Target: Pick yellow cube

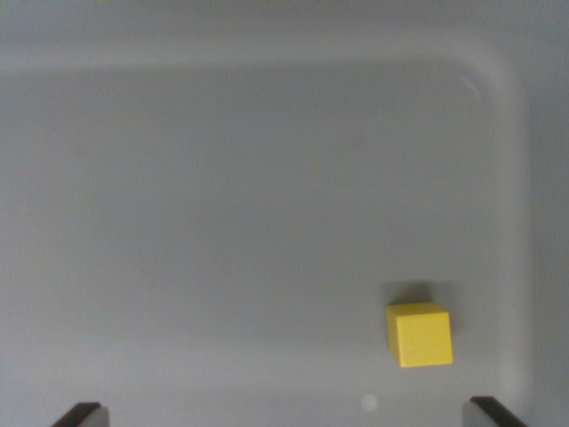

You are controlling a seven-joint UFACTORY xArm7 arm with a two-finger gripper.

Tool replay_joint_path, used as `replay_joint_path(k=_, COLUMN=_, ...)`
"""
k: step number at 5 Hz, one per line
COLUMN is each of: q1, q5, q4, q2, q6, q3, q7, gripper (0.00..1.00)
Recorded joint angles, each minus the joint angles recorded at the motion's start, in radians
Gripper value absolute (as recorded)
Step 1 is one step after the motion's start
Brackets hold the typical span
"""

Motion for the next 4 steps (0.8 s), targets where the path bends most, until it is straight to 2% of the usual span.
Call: replay_joint_path(k=4, q1=-0.0020, q5=0.0012, q4=-0.009, q2=0.003, q6=-0.011, q3=-0.002, q7=-0.005, gripper=0.00)
